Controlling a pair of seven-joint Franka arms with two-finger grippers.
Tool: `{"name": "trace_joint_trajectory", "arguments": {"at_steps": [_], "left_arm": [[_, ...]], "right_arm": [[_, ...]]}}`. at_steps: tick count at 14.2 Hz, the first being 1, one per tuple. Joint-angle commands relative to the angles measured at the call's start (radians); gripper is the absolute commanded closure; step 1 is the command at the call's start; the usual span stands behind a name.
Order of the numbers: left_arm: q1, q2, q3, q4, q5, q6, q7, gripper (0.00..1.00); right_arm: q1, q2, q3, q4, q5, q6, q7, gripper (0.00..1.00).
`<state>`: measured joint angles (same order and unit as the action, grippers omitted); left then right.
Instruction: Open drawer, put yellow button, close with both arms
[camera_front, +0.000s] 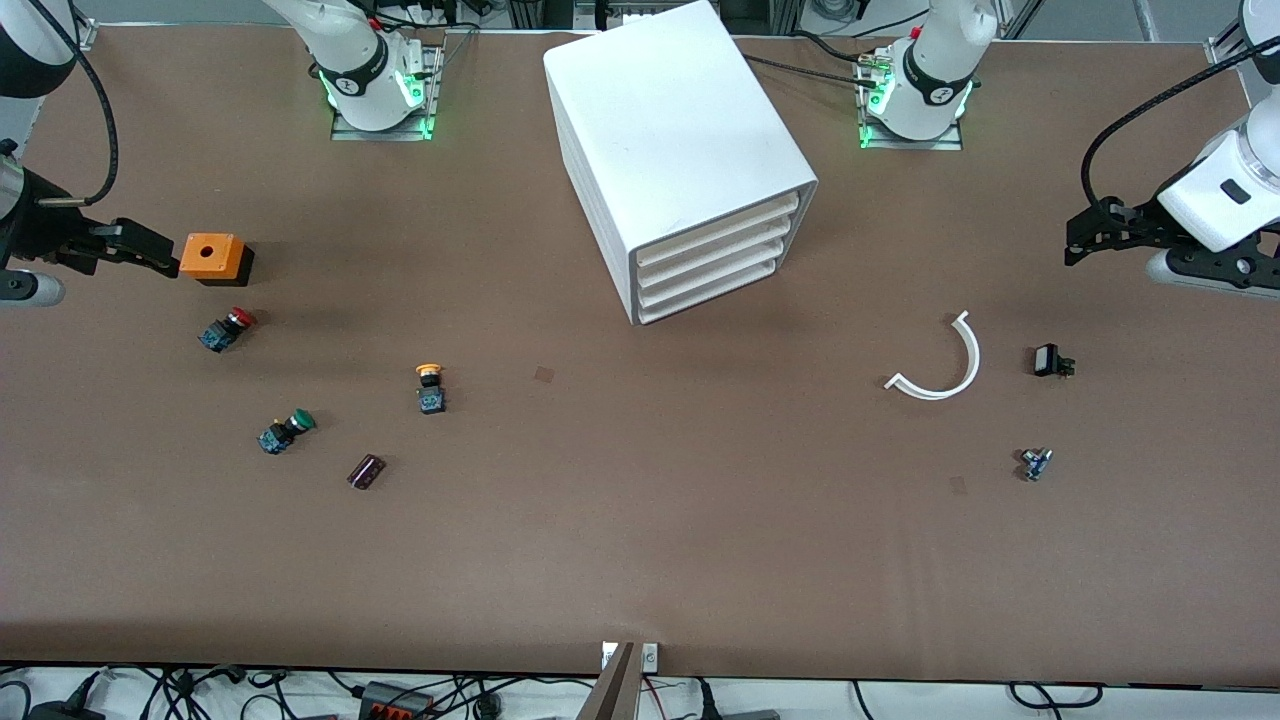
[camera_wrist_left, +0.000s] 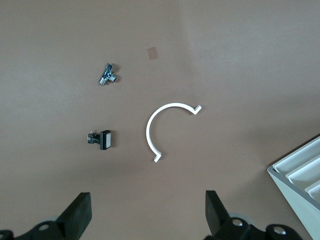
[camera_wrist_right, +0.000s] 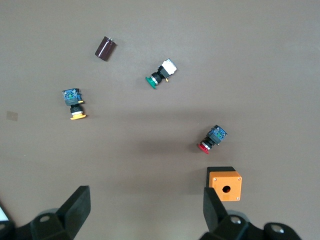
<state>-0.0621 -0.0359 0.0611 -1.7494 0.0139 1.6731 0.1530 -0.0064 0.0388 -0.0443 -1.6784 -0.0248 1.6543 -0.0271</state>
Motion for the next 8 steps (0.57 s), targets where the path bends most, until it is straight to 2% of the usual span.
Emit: {"name": "trace_joint_trajectory", "arguments": {"at_steps": [1,8], "left_arm": [[-0.007,0.007,0.005,0.024,-0.003,-0.013,0.005,0.00],[-0.007,0.025,0.005,0.024,-0.008,-0.019,0.000,0.00]], "right_arm": [[-0.001,-0.022,0.003,-0.020,-0.014,0.007,-0.013,0.00],[0.003,-0.011,0.004,-0.017,-0.007,0.005,-0.013,0.00]]}}
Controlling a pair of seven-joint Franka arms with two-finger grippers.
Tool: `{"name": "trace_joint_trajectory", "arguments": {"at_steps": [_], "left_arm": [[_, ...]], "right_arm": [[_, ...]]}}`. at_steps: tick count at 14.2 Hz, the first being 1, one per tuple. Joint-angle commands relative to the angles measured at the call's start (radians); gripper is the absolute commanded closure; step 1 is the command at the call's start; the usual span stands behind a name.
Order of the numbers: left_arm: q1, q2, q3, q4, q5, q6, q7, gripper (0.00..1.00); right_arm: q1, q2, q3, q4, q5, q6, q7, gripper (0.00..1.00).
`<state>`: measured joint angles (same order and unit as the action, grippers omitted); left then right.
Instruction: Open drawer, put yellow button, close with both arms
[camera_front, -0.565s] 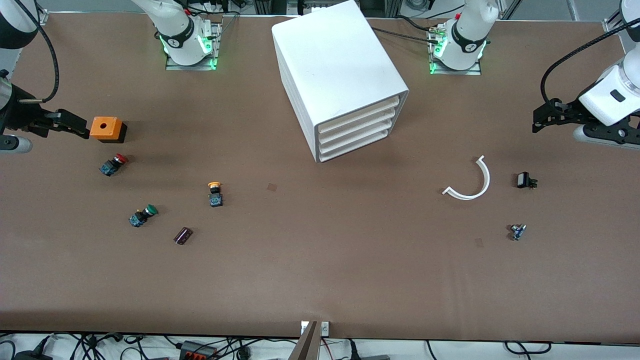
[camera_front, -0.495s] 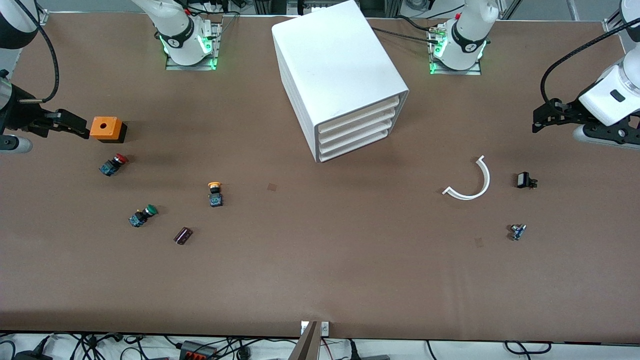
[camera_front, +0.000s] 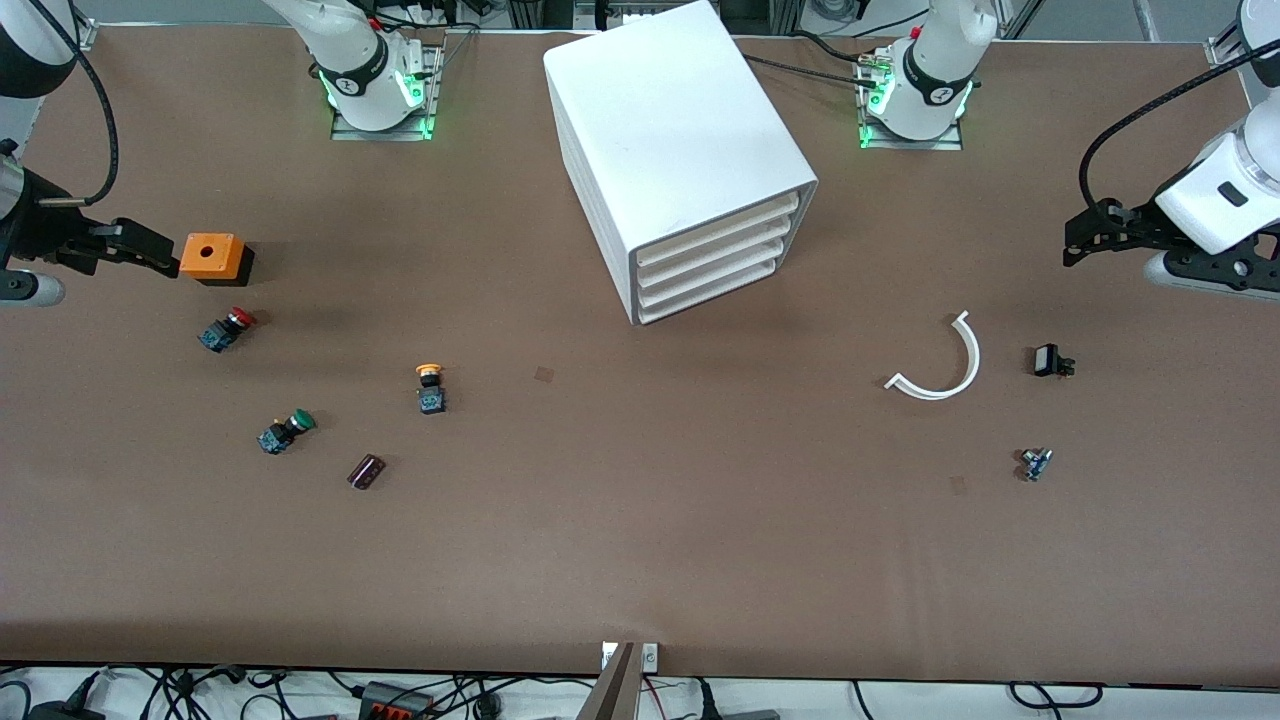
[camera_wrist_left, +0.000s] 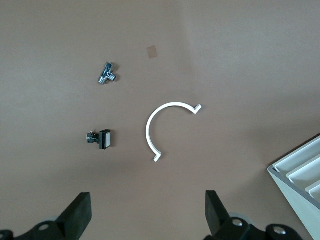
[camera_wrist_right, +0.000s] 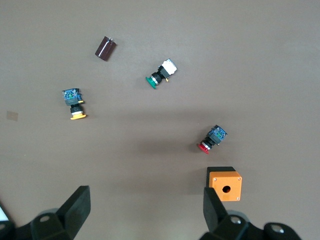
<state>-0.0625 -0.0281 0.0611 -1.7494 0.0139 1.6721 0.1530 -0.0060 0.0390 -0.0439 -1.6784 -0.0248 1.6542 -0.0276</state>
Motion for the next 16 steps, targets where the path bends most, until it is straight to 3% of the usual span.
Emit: {"name": "trace_joint_trajectory", "arguments": {"at_steps": [1,8,14,16], "left_arm": [[-0.011,0.031,0.005,0.024,-0.011,-0.025,-0.001,0.00],[-0.082,0.177,-0.007,0.025,-0.025,-0.058,0.057,0.00],[-0.086,0.272,-0.068,0.011,-0.443,-0.129,0.129,0.00],[-0.086,0.309,-0.081,-0.015,-0.587,-0.133,0.265,0.00]], "right_arm": [[0.004,0.001,0.004,-0.015,-0.003,0.007,-0.012,0.00],[0.131,0.105,0.004,-0.012,0.006,0.050,0.008,0.00],[0.259,0.240,0.004,-0.012,0.046,0.131,0.008,0.00],[0.271,0.295,0.004,-0.012,0.089,0.169,0.008,0.00]]}}
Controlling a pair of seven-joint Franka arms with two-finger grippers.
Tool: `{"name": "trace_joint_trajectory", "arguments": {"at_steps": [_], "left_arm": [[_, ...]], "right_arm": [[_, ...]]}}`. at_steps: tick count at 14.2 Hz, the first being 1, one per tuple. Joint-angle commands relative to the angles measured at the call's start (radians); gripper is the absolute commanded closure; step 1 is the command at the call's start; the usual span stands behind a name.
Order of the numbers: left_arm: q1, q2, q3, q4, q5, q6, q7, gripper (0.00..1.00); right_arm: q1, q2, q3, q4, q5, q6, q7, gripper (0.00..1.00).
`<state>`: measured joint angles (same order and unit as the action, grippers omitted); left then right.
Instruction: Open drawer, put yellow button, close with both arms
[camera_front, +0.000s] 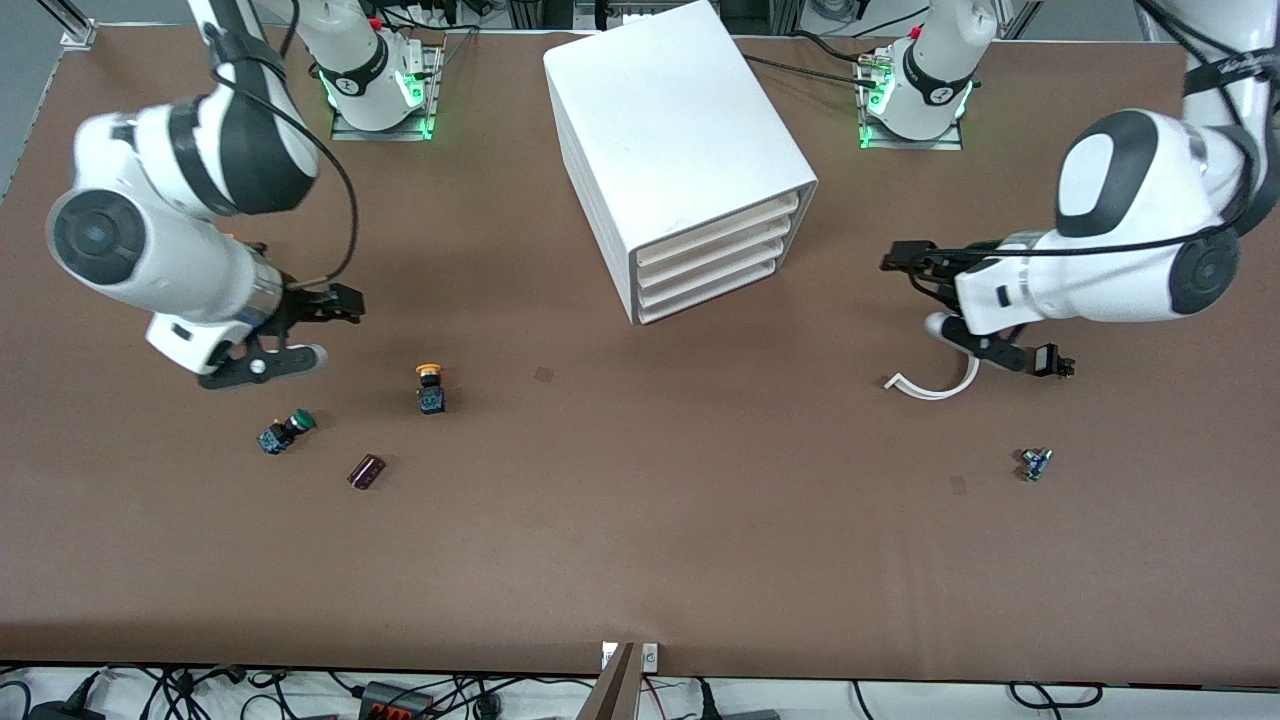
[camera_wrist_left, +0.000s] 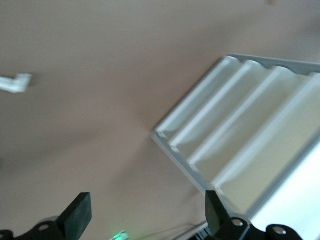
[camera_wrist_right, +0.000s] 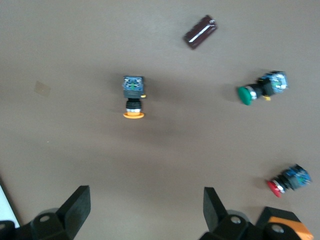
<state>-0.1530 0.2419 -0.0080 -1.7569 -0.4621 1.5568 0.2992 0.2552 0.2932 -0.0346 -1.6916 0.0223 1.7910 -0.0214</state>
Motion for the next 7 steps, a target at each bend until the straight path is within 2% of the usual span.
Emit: {"name": "trace_joint_trajectory", "arguments": {"at_steps": [1,5,7], "left_arm": [[0.006,0.059,-0.012,-0.022,-0.178,-0.018,0.191,0.00],[0.004,0.111,-0.012,-0.154,-0.485,-0.011,0.417,0.00],[0.004,0.128,-0.012,-0.205,-0.571,-0.015,0.506,0.07]], "right_arm": [[0.010,0.064,-0.005,0.001,0.057,0.051,0.001,0.00],[0.038,0.151,-0.005,0.000,0.057,0.119,0.001,0.00],[0.039,0.190,-0.005,0.001,0.057,0.146,0.001,0.00]]}}
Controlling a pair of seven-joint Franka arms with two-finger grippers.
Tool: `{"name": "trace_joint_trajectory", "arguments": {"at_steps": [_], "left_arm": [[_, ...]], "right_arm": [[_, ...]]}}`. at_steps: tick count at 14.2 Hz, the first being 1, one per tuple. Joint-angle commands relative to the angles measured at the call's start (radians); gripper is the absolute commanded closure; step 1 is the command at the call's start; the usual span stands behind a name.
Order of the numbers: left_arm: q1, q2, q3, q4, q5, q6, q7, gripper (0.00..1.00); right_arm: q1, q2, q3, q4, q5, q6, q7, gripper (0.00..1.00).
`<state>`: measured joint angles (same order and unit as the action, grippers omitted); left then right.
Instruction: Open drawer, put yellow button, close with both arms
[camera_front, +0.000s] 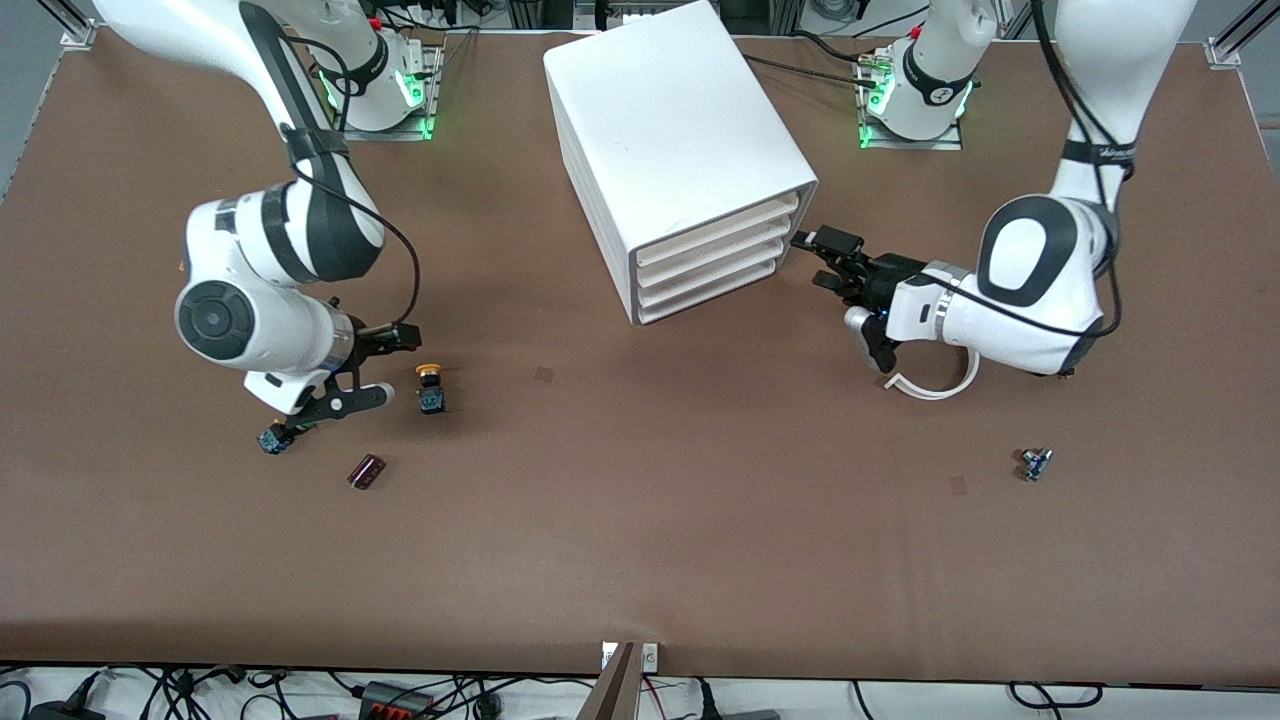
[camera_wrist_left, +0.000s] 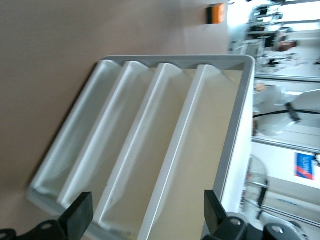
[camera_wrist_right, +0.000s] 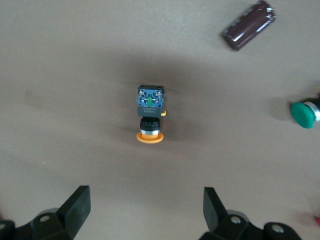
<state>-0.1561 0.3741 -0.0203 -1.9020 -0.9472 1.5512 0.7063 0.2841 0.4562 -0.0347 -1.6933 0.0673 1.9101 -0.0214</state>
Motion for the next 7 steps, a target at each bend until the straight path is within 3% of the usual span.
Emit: {"name": "trace_joint_trajectory", "arguments": {"at_steps": [1,3,4,7], "left_arm": [[0.007,0.011,-0.001,-0.074,-0.109,-0.016,0.138,0.16],[0.012,0.014,-0.021,-0.109,-0.145,-0.017,0.170,0.32],[0.012,0.014,-0.021,-0.124,-0.163,-0.032,0.170,0.46],[0.013,0.022,-0.021,-0.146,-0.179,-0.086,0.171,0.49]], "right_arm": [[0.009,0.051,-0.005,0.003,0.012,0.046,0.001,0.00],[0.020,0.091,-0.005,0.001,0.012,0.099,0.001,0.00],[0.026,0.108,-0.005,0.001,0.012,0.121,0.001,0.00],[0.032,0.157,-0.005,0.001,0.012,0.168,0.001,0.00]]}}
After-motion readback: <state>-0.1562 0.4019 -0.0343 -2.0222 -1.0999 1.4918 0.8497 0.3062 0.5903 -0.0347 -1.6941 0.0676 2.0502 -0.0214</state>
